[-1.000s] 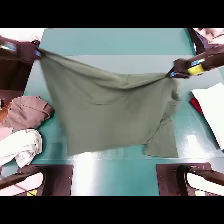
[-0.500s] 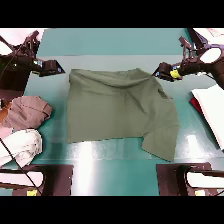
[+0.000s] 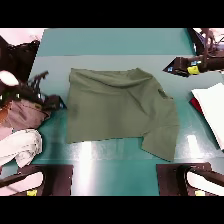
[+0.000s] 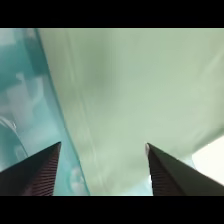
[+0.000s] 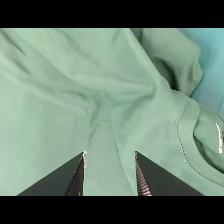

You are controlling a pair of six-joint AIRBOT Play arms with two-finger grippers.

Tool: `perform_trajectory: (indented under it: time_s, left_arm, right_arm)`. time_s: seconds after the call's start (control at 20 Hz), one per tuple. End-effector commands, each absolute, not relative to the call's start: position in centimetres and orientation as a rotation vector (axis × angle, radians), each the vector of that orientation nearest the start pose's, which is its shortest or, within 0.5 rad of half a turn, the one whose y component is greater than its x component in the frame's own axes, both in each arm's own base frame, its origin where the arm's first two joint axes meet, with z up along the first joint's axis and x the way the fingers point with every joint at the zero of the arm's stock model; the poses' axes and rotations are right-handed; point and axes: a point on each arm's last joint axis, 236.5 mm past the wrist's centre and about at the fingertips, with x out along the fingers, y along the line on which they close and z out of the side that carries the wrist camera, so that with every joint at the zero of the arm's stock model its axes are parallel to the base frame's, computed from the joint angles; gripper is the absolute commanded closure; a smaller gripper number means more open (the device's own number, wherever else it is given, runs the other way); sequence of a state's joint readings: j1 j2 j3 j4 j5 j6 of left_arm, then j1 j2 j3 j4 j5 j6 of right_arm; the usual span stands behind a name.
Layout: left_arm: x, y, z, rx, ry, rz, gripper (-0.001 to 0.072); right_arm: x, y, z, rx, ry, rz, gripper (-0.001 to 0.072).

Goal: Fold the shirts.

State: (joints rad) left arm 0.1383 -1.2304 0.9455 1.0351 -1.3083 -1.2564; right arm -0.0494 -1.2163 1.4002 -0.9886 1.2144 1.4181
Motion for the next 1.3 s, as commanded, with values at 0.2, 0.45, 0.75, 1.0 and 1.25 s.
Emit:
perform_trajectory:
  time_s: [0.2, 0.45, 0.75, 1.0, 1.25]
  left_arm:
    - [20.5, -8.8, -6.1, -0.461, 1.562, -0.353, 0.0101]
    - [19.2, -9.9, -7.1, -0.48, 1.592, -0.369, 0.0101]
    - [19.7, -12.1, -8.2, -0.415, 1.552, -0.373, 0.0104]
    - [20.8, -12.1, -7.2, -0.393, 1.525, -0.378, 0.0684]
    - [24.1, -11.0, -3.2, -0.271, 1.447, -0.4, 0.0684]
  right_arm:
    - [40.3, 10.0, 18.8, 0.317, 0.867, 0.423, 0.0356]
    - [40.1, 10.0, 18.6, 0.315, 0.877, 0.426, 0.0356]
    - [39.8, 10.1, 18.4, 0.313, 0.895, 0.432, 0.0356]
    - [36.5, 8.2, 15.1, 0.203, 1.081, 0.39, 0.0356]
    - [29.7, 2.3, 6.1, 0.193, 1.331, 0.202, 0.0356]
